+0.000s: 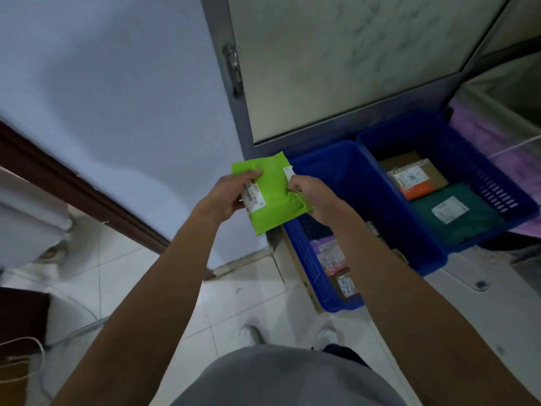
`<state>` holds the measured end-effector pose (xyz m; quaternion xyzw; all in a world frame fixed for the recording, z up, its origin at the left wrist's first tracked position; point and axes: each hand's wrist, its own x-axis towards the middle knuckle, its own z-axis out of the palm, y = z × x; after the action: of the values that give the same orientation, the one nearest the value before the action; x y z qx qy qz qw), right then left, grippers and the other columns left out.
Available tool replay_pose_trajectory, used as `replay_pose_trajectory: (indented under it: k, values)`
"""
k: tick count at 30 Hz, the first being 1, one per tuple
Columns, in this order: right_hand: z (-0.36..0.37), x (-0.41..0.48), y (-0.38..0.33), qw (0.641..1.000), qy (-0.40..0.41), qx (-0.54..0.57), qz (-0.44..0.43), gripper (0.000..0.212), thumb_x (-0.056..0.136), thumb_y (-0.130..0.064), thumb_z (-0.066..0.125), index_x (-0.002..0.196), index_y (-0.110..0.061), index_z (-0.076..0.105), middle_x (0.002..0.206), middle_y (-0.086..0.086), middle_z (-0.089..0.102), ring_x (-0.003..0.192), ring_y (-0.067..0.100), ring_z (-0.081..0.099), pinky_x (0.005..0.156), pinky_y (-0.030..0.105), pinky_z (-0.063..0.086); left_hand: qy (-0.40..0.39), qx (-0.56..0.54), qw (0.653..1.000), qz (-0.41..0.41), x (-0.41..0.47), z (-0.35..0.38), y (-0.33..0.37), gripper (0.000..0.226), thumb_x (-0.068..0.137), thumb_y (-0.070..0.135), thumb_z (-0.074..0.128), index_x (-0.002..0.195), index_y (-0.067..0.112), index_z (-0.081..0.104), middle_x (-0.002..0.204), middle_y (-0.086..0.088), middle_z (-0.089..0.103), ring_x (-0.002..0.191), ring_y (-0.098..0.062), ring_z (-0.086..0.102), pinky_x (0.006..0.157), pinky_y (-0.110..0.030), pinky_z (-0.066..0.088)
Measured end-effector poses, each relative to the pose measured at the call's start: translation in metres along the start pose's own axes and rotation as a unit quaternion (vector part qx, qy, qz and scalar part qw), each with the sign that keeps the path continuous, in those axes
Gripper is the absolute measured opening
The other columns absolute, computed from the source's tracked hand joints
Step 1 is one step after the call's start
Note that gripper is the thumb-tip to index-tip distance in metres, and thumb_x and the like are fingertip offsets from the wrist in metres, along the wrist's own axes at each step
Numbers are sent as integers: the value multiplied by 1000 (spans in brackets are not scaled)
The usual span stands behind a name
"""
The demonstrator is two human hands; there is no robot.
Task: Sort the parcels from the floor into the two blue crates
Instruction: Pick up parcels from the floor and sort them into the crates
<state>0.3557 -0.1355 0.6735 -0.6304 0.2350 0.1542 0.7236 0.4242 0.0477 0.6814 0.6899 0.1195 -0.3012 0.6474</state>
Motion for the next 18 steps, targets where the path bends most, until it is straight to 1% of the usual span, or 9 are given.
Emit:
replay_pose_trajectory:
  k: [2,3,5,6,8,10,13,15,18]
  values:
    - [-13,-5,-14,1000,-4,-2,-21,19,90,-10,54,71,-11,54,62,3,49,55,17,48,51,27,37,-6,7,1000,22,-4,8,12,22,84,29,78,103,17,72,93,-3,78,79,-16,73,70,-32,59]
    - [-21,-8,-18,1000,-1,0,-31,12,91,-12,57,83,-6,62,68,6,57,61,19,55,54,28,43,-9,3,999,30,-5,12,16,25,84,30,78,105,17,73,96,-3,78,82,-17,74,72,-33,59]
    - [-39,-10,-22,999,3,21,-37,22,94,-17,61,109,-3,68,86,8,69,77,21,66,66,32,54,-11,-6,999,42,-5,24,20,27,84,31,78,106,17,72,101,-5,78,86,-19,74,75,-35,60]
    - [-47,-12,-22,999,2,33,-43,26,95,-19,63,115,-3,69,92,9,72,84,21,69,71,35,57,-8,-10,999,45,-4,32,20,25,84,31,78,105,17,72,100,-4,78,86,-19,74,76,-35,60]
    - [-63,-16,-19,997,3,51,-53,24,95,-22,64,113,-6,71,96,9,74,91,23,70,78,38,60,-4,-18,999,41,-1,46,17,22,84,30,78,101,18,71,95,-3,78,84,-18,73,78,-36,60]
    - [-78,-16,-13,996,12,72,-52,24,96,-28,64,109,-9,72,98,10,75,94,24,71,79,38,61,3,-35,999,32,5,61,11,19,85,30,77,99,18,71,91,-3,78,82,-18,73,78,-35,60]
    - [-97,-13,-5,989,8,132,-59,39,97,-47,59,118,-16,71,110,9,76,104,26,72,88,41,59,14,-82,996,20,12,85,6,13,88,27,75,95,17,70,82,-1,78,76,-16,72,68,-32,60]
    - [-104,-11,3,982,2,178,-59,50,97,-59,53,126,-20,67,116,8,74,109,26,71,93,43,57,18,-112,993,12,18,96,1,11,90,25,73,93,15,69,79,-1,77,76,-17,71,65,-32,58]
    - [-109,-5,16,974,-1,220,-43,64,95,-68,46,136,-22,61,123,10,72,113,28,69,94,44,57,-4,-131,991,1,31,104,-7,16,91,26,72,99,13,68,89,-7,77,86,-22,72,69,-38,60]
